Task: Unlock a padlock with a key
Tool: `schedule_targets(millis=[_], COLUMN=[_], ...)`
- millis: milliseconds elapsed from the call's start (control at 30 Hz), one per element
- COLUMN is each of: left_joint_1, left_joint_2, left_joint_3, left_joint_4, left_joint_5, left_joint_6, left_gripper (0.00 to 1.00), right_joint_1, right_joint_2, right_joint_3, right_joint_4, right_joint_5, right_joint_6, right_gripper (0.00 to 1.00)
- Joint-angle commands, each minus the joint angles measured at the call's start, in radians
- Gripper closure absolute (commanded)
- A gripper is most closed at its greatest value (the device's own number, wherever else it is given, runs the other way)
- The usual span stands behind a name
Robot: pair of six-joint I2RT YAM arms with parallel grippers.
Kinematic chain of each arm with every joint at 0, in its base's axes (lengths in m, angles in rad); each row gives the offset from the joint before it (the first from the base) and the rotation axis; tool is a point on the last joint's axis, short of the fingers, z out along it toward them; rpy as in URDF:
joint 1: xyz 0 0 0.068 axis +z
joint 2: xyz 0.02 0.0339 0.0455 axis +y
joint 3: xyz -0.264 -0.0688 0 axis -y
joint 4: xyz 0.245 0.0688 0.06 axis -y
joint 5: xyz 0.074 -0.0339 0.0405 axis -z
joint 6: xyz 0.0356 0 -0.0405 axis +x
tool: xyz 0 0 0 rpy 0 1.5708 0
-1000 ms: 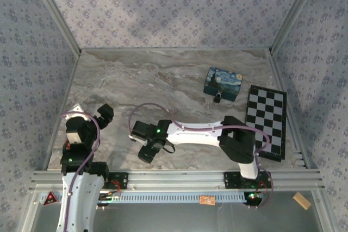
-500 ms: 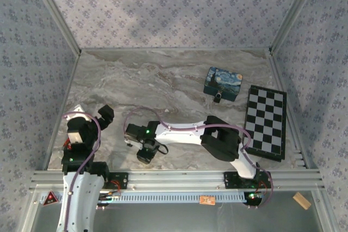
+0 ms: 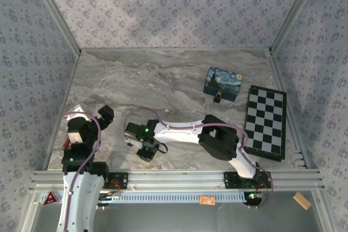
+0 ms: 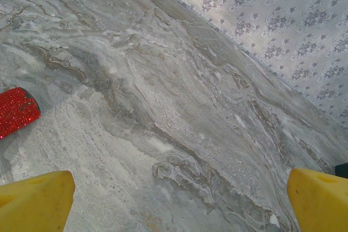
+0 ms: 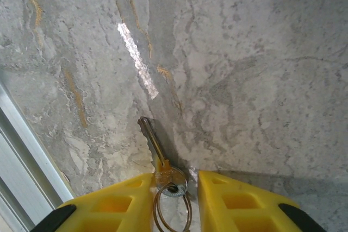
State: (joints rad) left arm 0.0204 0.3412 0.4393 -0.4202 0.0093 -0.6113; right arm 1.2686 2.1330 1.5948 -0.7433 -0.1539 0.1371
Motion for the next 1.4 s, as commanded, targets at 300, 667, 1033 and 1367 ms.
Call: schedule_targets(millis=[300,667,1033,1367], left_joint_1=[0.004,0.005,0.004,-0.114], left_joint_2=[-0.006,0.014,0.215,0.434], left_joint_3=[-0.001,-0.006,0.027,0.063], left_joint_4=[0.009,0.021,0.083,0.239], left_joint_5=[-0.014,-0.012,0.121,0.284], left_joint_6=[0.012,0.004,-0.013,-0.022], left_gripper=[0.0,0.0,0.0,0.0], right_joint_1=[-0.007,-0.01,-0.114,-0.224], right_joint_2=[0.087,0.001,-0.207,-0.452], right_joint_3=[0.021,-0.033,-0.178,-0.343], right_joint_4=[-0.04,-0.005,0.109,0.277], right_joint_5=[-0.044,-0.028,0.071,0.243], right_joint_6=[-0.002,-0.016,0.048,0.189], right_gripper=[0.79,0.96,1.0,1.0])
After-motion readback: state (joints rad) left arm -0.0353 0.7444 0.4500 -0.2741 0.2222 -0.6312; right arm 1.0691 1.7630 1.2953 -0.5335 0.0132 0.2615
